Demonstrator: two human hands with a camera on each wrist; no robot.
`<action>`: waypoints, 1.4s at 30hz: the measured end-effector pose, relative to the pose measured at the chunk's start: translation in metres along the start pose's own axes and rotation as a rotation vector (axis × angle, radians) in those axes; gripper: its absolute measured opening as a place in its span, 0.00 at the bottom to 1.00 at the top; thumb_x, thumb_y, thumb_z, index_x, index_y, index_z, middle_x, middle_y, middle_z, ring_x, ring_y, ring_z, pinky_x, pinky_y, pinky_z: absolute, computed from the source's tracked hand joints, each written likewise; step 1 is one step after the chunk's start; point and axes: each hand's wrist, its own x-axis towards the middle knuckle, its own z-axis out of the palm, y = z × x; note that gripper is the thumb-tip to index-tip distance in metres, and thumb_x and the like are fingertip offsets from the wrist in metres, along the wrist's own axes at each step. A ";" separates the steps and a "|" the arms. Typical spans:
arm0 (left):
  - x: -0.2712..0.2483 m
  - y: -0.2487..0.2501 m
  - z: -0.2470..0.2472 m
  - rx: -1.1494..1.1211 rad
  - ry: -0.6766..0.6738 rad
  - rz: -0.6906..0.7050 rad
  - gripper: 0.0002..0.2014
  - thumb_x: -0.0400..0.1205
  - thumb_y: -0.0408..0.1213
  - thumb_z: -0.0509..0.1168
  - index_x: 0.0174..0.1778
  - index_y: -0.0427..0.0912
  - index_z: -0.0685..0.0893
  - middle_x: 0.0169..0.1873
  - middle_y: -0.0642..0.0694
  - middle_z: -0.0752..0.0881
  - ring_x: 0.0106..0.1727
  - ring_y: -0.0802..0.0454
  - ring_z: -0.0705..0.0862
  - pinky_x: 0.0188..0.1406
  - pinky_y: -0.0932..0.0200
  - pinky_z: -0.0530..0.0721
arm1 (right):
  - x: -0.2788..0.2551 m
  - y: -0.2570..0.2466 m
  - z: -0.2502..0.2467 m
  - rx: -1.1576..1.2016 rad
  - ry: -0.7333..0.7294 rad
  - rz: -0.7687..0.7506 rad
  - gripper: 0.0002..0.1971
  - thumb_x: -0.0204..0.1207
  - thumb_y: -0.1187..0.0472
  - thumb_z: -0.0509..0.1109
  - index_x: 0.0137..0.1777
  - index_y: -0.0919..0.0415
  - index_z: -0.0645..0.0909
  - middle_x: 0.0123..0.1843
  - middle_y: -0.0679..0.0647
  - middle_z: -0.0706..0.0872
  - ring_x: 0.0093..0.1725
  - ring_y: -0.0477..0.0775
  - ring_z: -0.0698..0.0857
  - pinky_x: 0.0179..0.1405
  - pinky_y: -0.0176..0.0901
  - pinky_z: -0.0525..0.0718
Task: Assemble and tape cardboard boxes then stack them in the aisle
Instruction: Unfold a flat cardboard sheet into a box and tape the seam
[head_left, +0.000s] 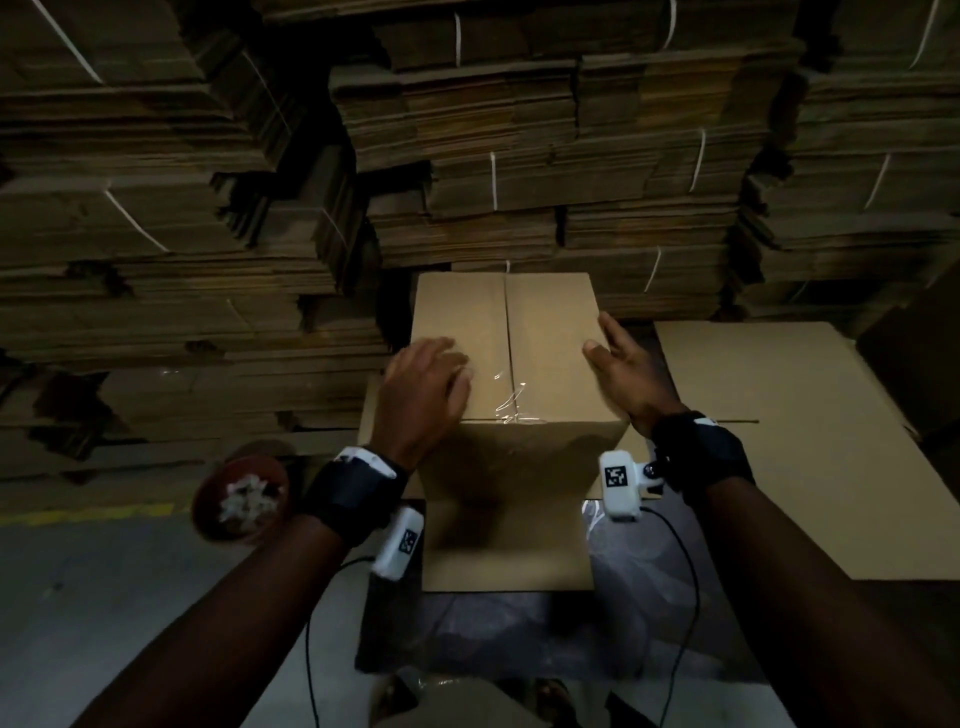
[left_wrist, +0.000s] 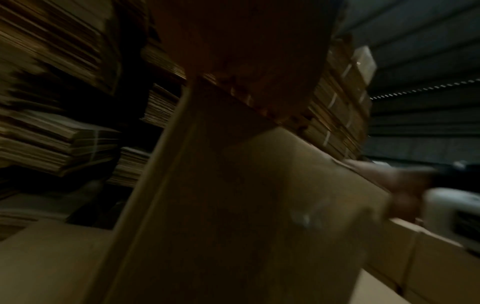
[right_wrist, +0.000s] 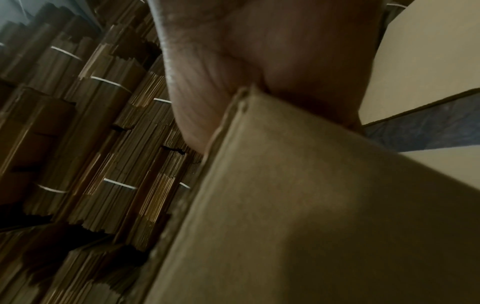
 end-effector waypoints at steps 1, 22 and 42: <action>-0.009 0.009 0.002 0.004 0.008 0.093 0.14 0.86 0.46 0.61 0.57 0.43 0.87 0.60 0.42 0.86 0.64 0.42 0.82 0.65 0.40 0.79 | -0.001 0.000 -0.001 0.010 0.019 0.013 0.30 0.90 0.57 0.63 0.90 0.50 0.57 0.86 0.52 0.69 0.73 0.43 0.73 0.62 0.30 0.76; -0.069 0.005 0.074 0.428 0.341 0.130 0.36 0.74 0.65 0.72 0.75 0.52 0.75 0.73 0.47 0.75 0.74 0.41 0.72 0.77 0.35 0.58 | -0.011 0.009 0.014 0.022 0.098 0.209 0.08 0.84 0.38 0.66 0.50 0.39 0.80 0.50 0.37 0.84 0.52 0.38 0.81 0.46 0.39 0.77; -0.014 0.040 0.005 -0.190 0.079 -0.155 0.30 0.90 0.61 0.42 0.48 0.49 0.85 0.35 0.53 0.87 0.39 0.53 0.85 0.43 0.51 0.82 | -0.017 0.003 0.013 0.027 0.115 0.240 0.16 0.82 0.36 0.68 0.55 0.46 0.84 0.52 0.48 0.90 0.52 0.51 0.86 0.56 0.53 0.85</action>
